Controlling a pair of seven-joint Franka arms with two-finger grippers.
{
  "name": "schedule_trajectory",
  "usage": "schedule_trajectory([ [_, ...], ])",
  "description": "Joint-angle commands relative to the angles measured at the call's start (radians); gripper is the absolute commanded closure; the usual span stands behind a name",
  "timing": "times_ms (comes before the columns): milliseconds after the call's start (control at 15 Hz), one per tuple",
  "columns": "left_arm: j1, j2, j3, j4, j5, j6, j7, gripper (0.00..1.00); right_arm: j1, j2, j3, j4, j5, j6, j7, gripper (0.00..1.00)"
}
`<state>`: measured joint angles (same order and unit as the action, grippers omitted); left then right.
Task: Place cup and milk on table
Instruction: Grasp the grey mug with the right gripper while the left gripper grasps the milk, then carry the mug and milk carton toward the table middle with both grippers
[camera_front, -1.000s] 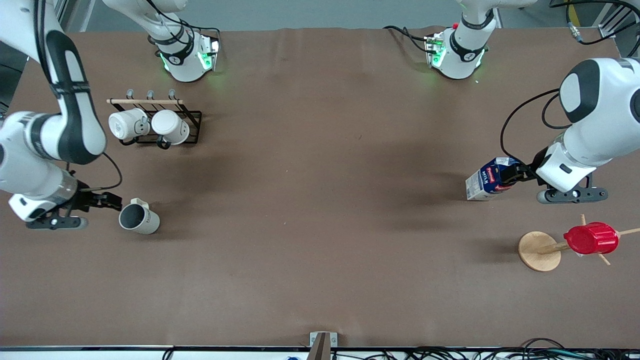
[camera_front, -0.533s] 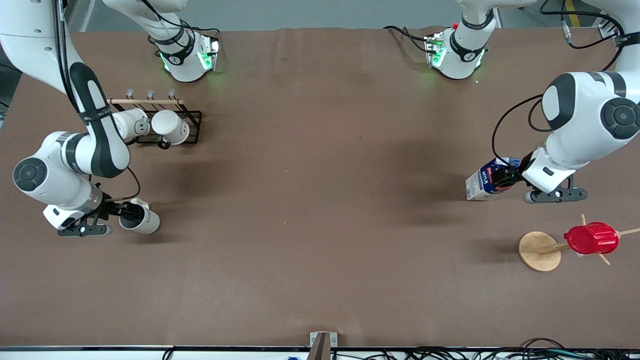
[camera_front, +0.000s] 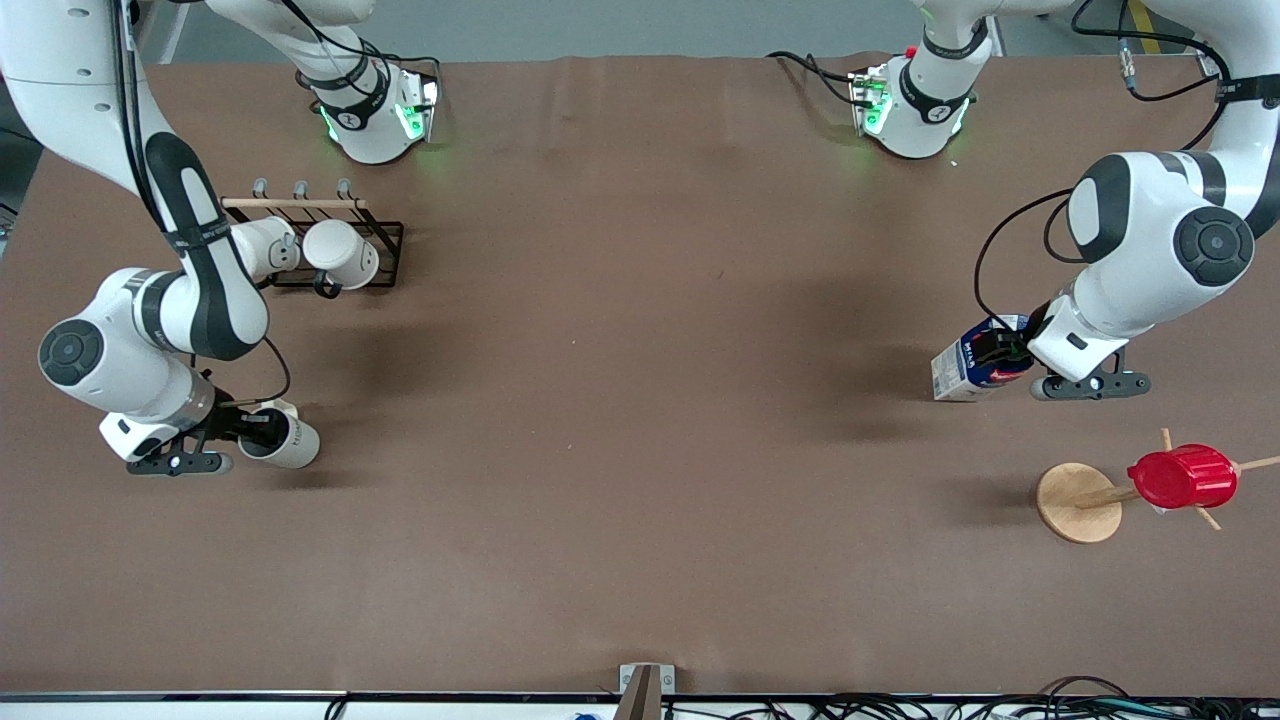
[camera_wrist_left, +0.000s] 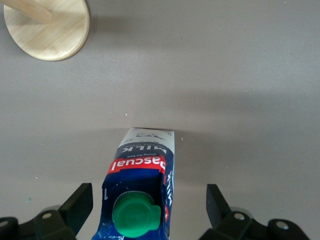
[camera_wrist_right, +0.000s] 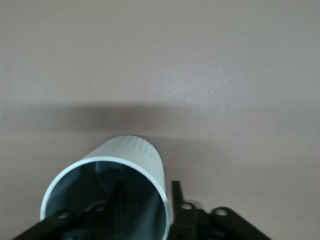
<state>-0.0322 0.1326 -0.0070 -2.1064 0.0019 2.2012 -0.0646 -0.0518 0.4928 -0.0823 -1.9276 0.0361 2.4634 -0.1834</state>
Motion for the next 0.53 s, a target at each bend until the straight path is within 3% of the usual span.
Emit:
schedule_trajectory([
  [0,0.009,-0.007,-0.001,-0.03,0.02,0.035,0.011,0.0,-0.005,0.001,0.006,0.001,0.019,0.008,-0.017,1.0],
  [200,0.009,-0.007,-0.001,-0.055,0.02,0.048,0.011,0.0,0.012,-0.02,0.007,0.024,0.018,-0.03,-0.069,1.0],
  [467,0.009,-0.011,-0.001,-0.069,0.02,0.048,0.011,0.0,0.047,-0.063,0.024,0.14,0.022,-0.246,-0.044,1.0],
])
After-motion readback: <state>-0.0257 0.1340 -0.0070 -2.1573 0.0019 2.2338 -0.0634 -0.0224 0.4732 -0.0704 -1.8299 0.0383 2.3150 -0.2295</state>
